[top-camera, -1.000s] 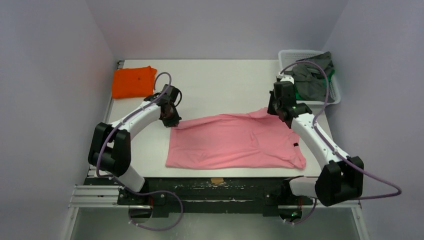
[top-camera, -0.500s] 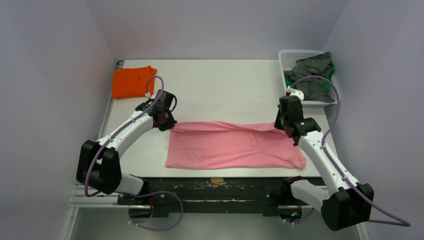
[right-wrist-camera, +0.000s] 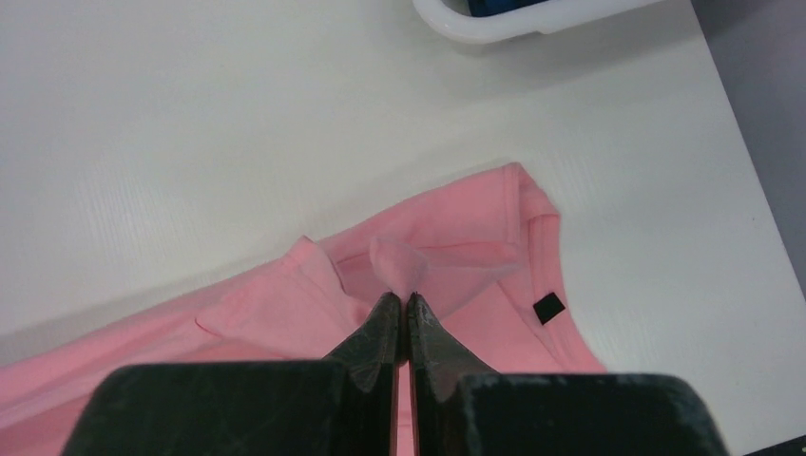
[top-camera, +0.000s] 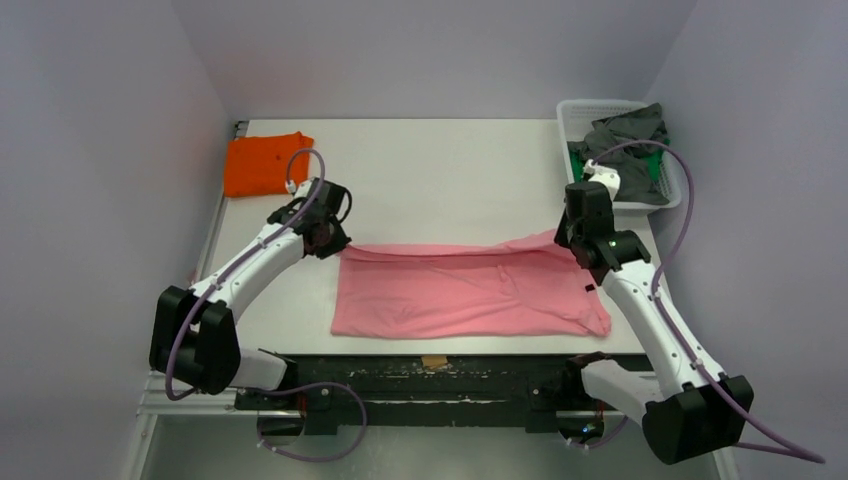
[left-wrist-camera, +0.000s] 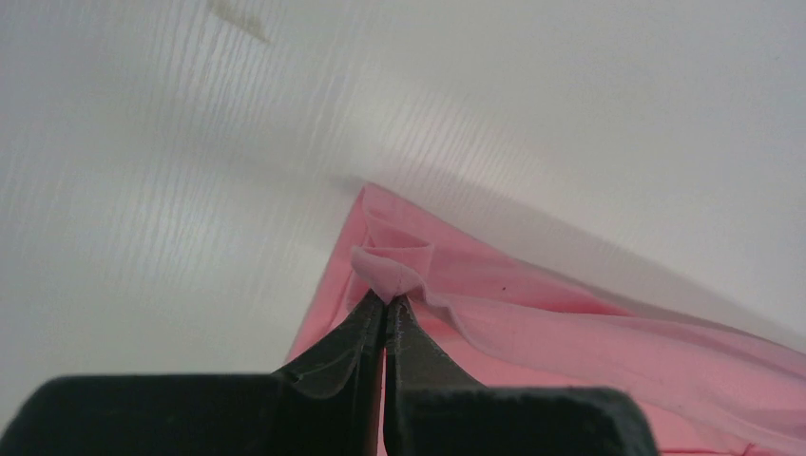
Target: Fold and stack the t-shirts
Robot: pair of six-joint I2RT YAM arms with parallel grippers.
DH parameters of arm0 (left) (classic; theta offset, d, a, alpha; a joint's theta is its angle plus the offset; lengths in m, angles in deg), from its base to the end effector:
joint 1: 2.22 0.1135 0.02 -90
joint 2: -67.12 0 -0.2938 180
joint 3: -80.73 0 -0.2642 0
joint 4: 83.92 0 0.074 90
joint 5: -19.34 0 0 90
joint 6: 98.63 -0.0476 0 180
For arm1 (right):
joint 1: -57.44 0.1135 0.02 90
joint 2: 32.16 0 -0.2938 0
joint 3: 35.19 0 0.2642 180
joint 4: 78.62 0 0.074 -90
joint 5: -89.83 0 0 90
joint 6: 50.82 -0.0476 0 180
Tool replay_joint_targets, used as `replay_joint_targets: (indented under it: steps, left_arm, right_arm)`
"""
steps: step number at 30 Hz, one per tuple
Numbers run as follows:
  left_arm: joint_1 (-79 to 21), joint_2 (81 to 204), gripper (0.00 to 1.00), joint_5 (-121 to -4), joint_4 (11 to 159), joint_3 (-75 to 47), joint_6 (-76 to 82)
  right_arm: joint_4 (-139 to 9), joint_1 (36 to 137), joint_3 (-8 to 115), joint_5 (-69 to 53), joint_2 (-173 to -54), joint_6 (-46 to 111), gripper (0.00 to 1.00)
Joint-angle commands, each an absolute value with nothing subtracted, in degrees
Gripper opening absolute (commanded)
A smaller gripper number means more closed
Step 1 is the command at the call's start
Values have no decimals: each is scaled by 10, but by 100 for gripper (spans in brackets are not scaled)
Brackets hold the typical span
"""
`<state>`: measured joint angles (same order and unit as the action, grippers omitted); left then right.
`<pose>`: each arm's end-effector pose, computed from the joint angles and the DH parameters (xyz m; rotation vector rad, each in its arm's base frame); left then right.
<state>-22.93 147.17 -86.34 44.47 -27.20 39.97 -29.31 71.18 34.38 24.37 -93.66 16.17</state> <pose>0.2772 -0.0911 0.2629 -0.7077 2.4539 -0.1054 0.2277 0.0353 0.3315 0.3951 2.1820 -0.1402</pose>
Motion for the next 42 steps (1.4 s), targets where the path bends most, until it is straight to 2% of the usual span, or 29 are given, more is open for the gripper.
replay_joint_targets:
  steps: [1,4,5,8,11,13,14,15,17,21,26,29,35,42]
  left_arm:
    - [-232,1433,0,-860,469,-334,421]
    - [-241,1404,0,-850,479,-384,439]
    - [-248,1393,4,-854,478,-399,447]
    - [-255,1354,26,-867,444,-430,471]
    - [-257,1306,48,-891,379,-430,490]
    - [-257,1271,69,-914,334,-418,503]
    - [-257,1255,79,-927,314,-408,507]
    - [-257,1242,86,-938,295,-397,512]
    - [-258,1224,94,-941,282,-379,510]
    - [-258,1228,100,-821,390,-374,431]
    - [-266,1353,100,-670,508,-372,385]
    - [-268,1431,100,-669,518,-369,380]
    - [-268,1516,100,-668,538,-394,378]
    - [-270,1507,100,-680,523,-448,399]
  right_arm:
    - [-236,709,303,255,-893,116,0]
    - [-170,709,268,257,-860,41,6]
    - [-149,709,255,260,-846,8,12]
    - [-92,709,218,259,-786,-54,40]
    - [-75,709,212,232,-704,-73,56]
    - [-90,709,218,224,-652,-71,65]
    - [-103,709,221,223,-633,-64,76]
    - [-119,709,222,217,-617,-52,87]
    - [-154,709,222,203,-608,-33,96]
    - [-239,709,208,112,-678,11,99]
    - [-331,709,207,61,-853,32,99]
    - [-365,709,208,55,-947,30,99]
    - [-410,709,177,50,-1041,3,98]
    - [-477,709,204,20,-1189,4,97]
